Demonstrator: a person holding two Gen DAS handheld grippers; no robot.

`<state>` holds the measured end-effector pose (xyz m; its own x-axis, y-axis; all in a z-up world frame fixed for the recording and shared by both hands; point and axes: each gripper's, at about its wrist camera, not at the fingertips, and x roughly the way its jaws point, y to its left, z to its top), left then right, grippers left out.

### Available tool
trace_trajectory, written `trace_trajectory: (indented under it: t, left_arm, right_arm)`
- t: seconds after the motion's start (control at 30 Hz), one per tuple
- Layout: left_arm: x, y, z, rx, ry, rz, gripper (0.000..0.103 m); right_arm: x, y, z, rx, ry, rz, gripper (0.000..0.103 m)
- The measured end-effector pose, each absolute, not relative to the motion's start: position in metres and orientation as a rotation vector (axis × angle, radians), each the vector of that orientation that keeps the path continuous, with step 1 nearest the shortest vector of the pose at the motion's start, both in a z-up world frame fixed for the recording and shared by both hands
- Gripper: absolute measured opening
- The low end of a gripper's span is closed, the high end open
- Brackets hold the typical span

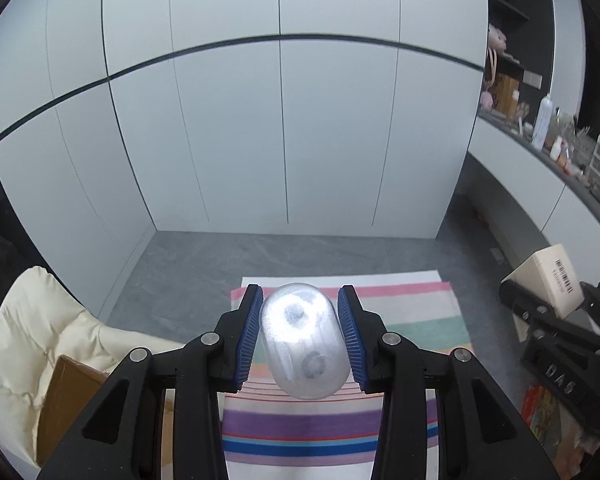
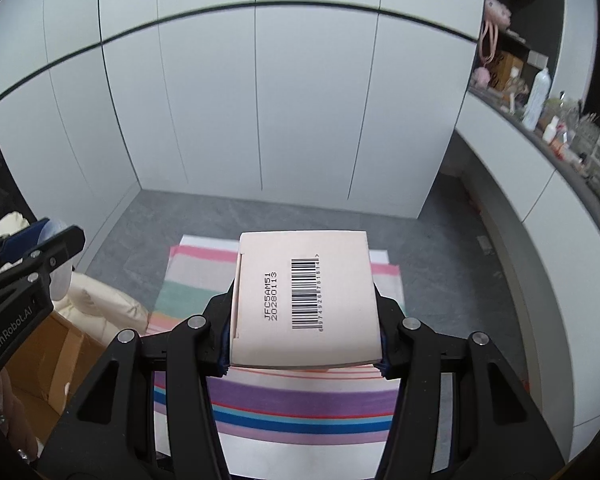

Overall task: Organize objects
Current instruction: 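Carry the white box with the right tool while the left tool carries the case over the cardboard box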

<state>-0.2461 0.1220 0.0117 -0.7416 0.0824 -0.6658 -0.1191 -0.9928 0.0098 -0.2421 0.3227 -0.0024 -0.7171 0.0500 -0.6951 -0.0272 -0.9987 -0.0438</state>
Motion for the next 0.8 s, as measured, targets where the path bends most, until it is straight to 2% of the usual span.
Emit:
trace_trajectory:
  t: [0.23, 0.8]
  left_arm:
    - [-0.22, 0.128, 0.048, -1.01, 0.08, 2.828, 0.04]
    - [-0.198, 0.128, 0.055, -1.04, 0.079, 2.807, 0.04]
  right_arm:
    - [-0.203, 0.311, 0.046, -1.077, -0.029, 2.906, 0.053]
    - [-0.17, 0.308, 0.05, -1.077, -0.012, 2.908, 0.053]
